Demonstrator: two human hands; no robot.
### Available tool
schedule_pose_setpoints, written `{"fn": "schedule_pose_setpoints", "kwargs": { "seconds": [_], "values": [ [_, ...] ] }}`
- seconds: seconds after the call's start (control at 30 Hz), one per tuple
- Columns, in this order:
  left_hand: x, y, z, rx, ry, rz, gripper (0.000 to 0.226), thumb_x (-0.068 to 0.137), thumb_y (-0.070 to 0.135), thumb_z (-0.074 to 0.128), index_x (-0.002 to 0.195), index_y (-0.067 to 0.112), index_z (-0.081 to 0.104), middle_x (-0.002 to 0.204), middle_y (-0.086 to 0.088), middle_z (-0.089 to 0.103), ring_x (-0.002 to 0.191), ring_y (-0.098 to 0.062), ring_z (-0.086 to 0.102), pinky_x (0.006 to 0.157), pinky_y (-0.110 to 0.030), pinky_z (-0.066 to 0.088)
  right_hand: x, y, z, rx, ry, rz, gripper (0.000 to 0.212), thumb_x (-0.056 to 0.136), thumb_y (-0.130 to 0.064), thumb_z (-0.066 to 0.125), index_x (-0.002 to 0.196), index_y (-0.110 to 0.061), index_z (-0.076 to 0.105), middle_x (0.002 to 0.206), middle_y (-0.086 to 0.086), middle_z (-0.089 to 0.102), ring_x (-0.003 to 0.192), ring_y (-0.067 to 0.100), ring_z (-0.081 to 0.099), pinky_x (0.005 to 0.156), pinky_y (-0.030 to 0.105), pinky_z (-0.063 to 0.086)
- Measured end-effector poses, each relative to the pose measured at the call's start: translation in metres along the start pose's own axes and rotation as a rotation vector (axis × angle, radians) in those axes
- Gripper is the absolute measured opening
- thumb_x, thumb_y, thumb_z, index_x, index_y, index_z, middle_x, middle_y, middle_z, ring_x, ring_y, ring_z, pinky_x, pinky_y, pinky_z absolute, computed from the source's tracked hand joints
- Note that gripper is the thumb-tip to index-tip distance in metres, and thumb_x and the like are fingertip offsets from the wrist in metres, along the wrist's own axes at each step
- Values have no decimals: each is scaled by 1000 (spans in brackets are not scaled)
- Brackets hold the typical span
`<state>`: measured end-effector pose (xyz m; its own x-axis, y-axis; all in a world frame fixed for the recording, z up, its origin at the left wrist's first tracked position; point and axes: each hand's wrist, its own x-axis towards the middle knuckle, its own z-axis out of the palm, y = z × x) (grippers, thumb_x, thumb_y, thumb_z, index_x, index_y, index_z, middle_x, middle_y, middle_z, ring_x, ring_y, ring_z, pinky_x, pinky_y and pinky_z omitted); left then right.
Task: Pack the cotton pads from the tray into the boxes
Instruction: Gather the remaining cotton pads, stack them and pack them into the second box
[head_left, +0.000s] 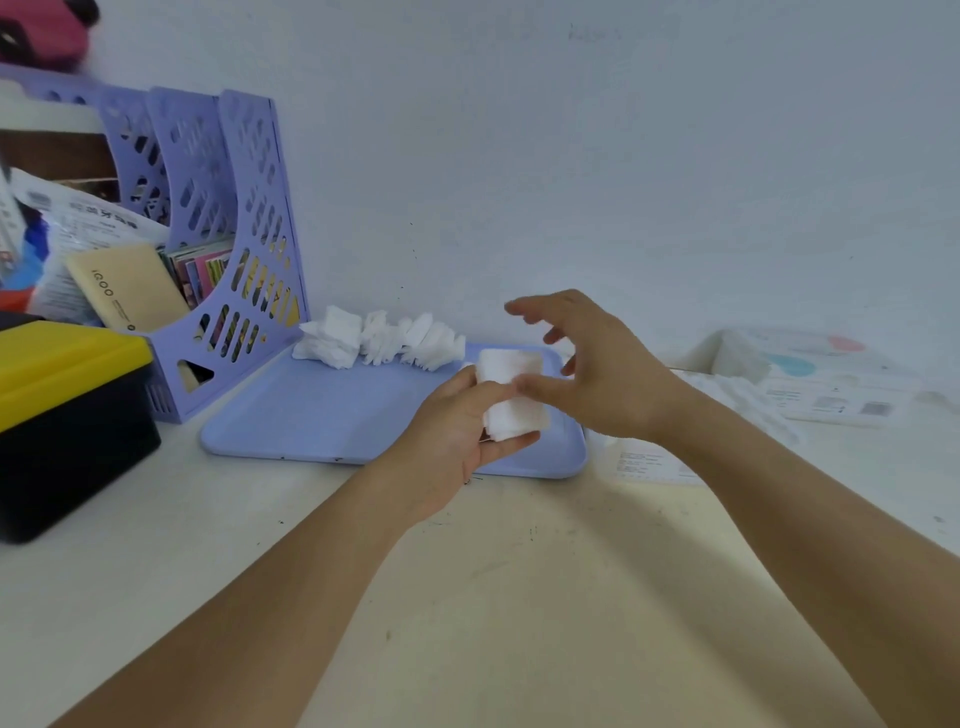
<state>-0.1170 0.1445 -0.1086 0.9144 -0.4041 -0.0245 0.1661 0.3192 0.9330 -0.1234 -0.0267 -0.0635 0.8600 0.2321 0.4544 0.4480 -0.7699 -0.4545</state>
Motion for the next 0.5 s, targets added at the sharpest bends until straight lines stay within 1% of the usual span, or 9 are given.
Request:
{"fn": "schedule_pose_setpoints", "kwargs": {
  "seconds": [0.07, 0.1, 0.17, 0.23, 0.27, 0.3, 0.37, 0.43, 0.5],
  "values": [
    [1, -1, -2, -12, 3, 4, 29, 102, 10, 51, 129, 14, 62, 125, -13, 70, 115, -26, 68, 90, -39, 59, -2, -3, -1, -12, -153, 4, 69, 83, -27, 81, 145, -28, 49, 139, -12, 47, 116, -3, 46, 90, 5, 39],
    [2, -1, -2, -10, 8, 3, 30, 103, 9, 49, 129, 15, 61, 126, -14, 69, 115, -27, 68, 90, -40, 59, -4, -5, -1, -15, -213, 6, 74, 80, -31, 83, 145, -28, 48, 141, -13, 46, 119, -3, 45, 94, 6, 38],
    [2, -1, -1, -11, 23, -1, 27, 102, 9, 49, 125, 17, 62, 126, -14, 68, 116, -29, 66, 87, -39, 60, -8, -9, 0, -96, -265, -16, 92, 72, -38, 89, 149, -28, 40, 145, -14, 42, 125, 0, 40, 97, 8, 35],
    [2, 0, 1, -17, 34, -13, 23, 102, 8, 50, 119, 18, 63, 125, -14, 68, 115, -29, 66, 81, -37, 60, -10, -13, 4, -263, -246, -52, 106, 67, -42, 89, 154, -25, 31, 150, -11, 37, 132, 9, 36, 104, 22, 37],
    [2, 0, 1, -8, 38, -20, 23, 102, 8, 50, 119, 17, 63, 124, -14, 68, 115, -29, 66, 82, -37, 60, -11, -14, 8, -316, -219, -70, 107, 66, -45, 89, 154, -23, 31, 148, -9, 38, 133, 13, 37, 104, 29, 40],
    [2, 0, 2, 8, 36, -27, 24, 102, 9, 50, 123, 16, 62, 125, -14, 68, 116, -29, 66, 85, -39, 59, -10, -14, 12, -322, -189, -82, 102, 66, -47, 88, 151, -22, 36, 144, -8, 43, 129, 15, 41, 101, 32, 42],
    [1, 1, 1, 15, 14, -39, 29, 102, 14, 52, 130, 13, 59, 127, -15, 68, 119, -30, 65, 94, -43, 57, -7, -11, 18, -235, -140, -77, 86, 66, -48, 89, 139, -23, 50, 125, -9, 55, 113, 13, 53, 89, 25, 44],
    [-1, 4, 0, -42, -27, -63, 33, 102, 26, 54, 131, 12, 59, 126, -15, 69, 115, -30, 67, 96, -46, 56, -4, -7, 18, -114, -99, -33, 73, 66, -43, 91, 129, -25, 57, 112, -12, 60, 99, 8, 55, 76, 13, 39],
    [-2, 7, -2, -109, -79, -99, 44, 102, 41, 51, 131, 10, 61, 123, -15, 71, 104, -27, 71, 91, -45, 58, -4, -4, 15, 3, -73, 15, 63, 68, -38, 91, 121, -29, 59, 105, -14, 63, 94, 7, 57, 70, 15, 39]
  ]
}}
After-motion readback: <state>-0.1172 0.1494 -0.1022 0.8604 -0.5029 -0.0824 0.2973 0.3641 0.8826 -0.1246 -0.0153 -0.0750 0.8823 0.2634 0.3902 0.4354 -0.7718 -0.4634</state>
